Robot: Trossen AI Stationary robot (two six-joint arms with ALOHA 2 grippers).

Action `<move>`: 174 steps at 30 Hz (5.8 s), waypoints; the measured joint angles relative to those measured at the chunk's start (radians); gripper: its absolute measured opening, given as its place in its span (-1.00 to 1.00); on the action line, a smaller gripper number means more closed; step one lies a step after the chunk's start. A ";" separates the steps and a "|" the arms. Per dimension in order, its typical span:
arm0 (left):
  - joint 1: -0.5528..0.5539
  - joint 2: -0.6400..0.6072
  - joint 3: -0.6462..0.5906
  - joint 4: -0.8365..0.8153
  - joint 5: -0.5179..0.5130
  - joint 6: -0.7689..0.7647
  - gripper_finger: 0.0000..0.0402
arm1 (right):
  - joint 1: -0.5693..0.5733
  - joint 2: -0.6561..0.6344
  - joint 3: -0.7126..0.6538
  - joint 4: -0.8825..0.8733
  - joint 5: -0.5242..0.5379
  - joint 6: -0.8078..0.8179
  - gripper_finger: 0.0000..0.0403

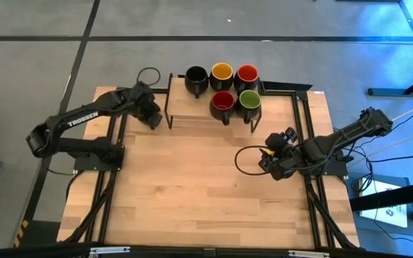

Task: Place coffee mugs
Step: Put the black cup on the shelf aligned with the other black cup

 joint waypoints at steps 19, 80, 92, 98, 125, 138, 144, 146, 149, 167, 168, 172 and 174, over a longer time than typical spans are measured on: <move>0.159 0.181 -0.098 0.115 0.119 0.373 -0.16 | -0.001 0.000 0.000 -0.040 0.030 -0.008 0.36; -0.449 0.534 0.982 -0.435 -0.064 0.180 -0.89 | -0.001 0.001 0.000 0.052 -0.032 -0.026 0.36; -0.424 0.703 1.031 -0.485 -0.068 0.176 -0.89 | -0.001 0.002 0.000 0.053 -0.032 -0.008 0.36; -0.398 0.736 1.031 -0.515 -0.063 0.157 -0.89 | -0.001 0.002 0.000 0.052 -0.032 -0.008 0.36; -0.358 0.746 1.030 -0.411 -0.005 0.259 -0.85 | -0.001 0.002 0.001 0.054 -0.032 -0.019 0.36; -0.358 0.746 1.030 -0.363 -0.004 0.262 -0.83 | -0.001 0.002 0.001 0.057 -0.051 -0.002 0.36; -0.358 0.746 1.030 -0.345 -0.005 0.262 -0.82 | -0.001 0.002 0.001 0.064 -0.051 0.000 0.36; -0.358 0.746 1.030 -0.344 -0.005 0.261 -0.82 | -0.001 0.002 0.001 0.072 -0.051 0.000 0.36; -0.358 0.746 1.030 -0.339 -0.008 0.262 -0.82 | -0.001 0.002 0.001 0.084 -0.051 -0.001 0.36; -0.359 0.744 1.030 -0.303 -0.019 0.269 -0.51 | -0.001 0.002 0.001 0.084 -0.077 -0.012 0.36; -0.359 0.744 1.030 -0.303 -0.019 0.269 -0.51 | -0.001 0.002 0.001 0.084 -0.077 -0.012 0.36; -0.358 0.744 1.030 -0.304 -0.019 0.278 -0.50 | -0.001 0.002 0.001 0.084 -0.077 -0.012 0.36; -0.358 0.744 1.030 -0.304 -0.022 0.293 -0.50 | -0.001 0.002 0.001 0.084 -0.077 -0.012 0.36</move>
